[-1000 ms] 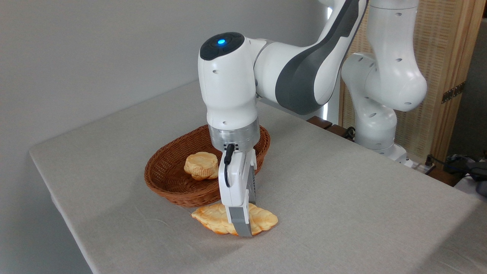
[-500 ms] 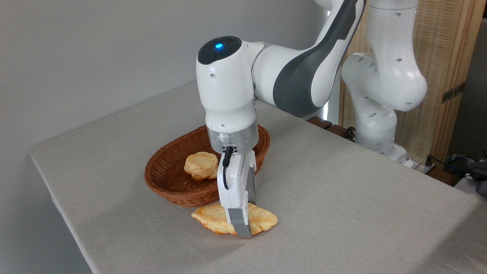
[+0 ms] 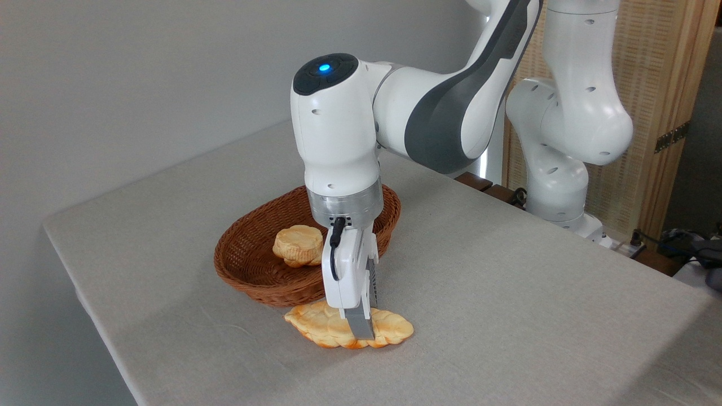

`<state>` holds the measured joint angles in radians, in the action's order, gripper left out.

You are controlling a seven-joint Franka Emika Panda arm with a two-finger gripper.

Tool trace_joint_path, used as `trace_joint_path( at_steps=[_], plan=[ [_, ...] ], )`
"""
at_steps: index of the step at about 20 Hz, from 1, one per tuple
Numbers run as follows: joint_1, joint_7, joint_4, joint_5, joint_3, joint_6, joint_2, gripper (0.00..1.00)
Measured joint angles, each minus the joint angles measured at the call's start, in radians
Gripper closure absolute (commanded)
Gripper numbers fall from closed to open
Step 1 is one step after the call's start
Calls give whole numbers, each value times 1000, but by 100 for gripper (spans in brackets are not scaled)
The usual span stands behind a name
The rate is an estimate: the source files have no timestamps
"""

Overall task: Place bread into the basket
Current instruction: 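Lift the held pastry and carry it over the wicker basket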

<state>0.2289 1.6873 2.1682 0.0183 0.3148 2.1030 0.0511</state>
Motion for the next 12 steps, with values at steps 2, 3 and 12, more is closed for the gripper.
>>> trace_joint_path(
  at_steps=[2,3,12],
  plan=[
    [0,0,0,0,0,0,1,60],
    [-1,0,-1,0,0,0,3,60],
    [-14,-27,-67,21,35,-1,40,60]
  ],
)
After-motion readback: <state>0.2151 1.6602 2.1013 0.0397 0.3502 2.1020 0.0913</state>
